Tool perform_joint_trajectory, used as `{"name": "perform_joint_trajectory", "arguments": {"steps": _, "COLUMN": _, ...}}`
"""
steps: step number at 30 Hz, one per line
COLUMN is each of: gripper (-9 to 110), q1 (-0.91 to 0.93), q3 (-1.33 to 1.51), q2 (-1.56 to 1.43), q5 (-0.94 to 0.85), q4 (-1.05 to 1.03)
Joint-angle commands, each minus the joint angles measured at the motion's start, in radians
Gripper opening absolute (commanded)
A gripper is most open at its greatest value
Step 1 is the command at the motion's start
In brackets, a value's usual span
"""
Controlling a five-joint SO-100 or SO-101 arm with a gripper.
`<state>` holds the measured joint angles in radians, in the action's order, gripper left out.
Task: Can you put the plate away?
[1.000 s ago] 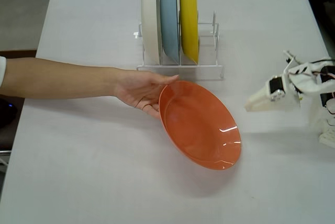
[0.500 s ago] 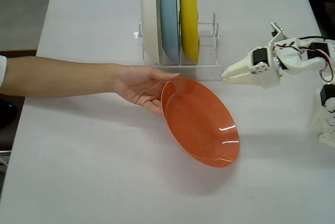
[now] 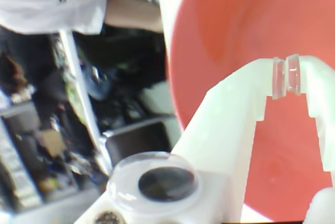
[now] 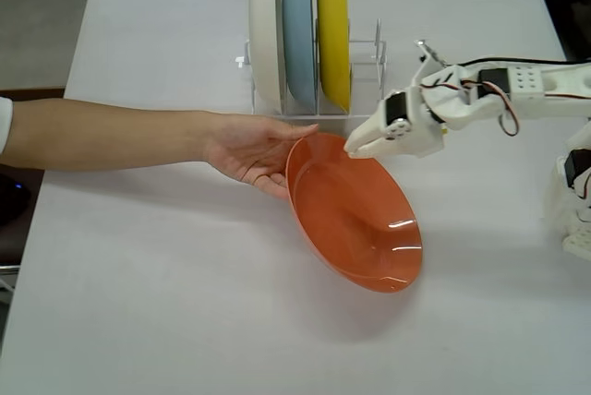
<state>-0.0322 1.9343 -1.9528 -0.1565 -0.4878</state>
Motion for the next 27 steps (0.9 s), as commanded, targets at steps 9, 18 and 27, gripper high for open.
{"name": "perform_joint_trajectory", "arguments": {"steps": 9, "gripper": 4, "q1": -0.040, "q3": -0.367, "q2": 0.189, "q5": -0.084, "q4": -0.021}}
{"name": "perform_joint_trajectory", "arguments": {"steps": 18, "gripper": 15, "q1": -0.058, "q3": -0.483, "q2": 0.295, "q5": -0.072, "q4": -0.041}}
{"name": "perform_joint_trajectory", "arguments": {"steps": 27, "gripper": 18, "q1": -0.064, "q3": -0.594, "q2": 0.416, "q5": -0.051, "q4": -0.049}}
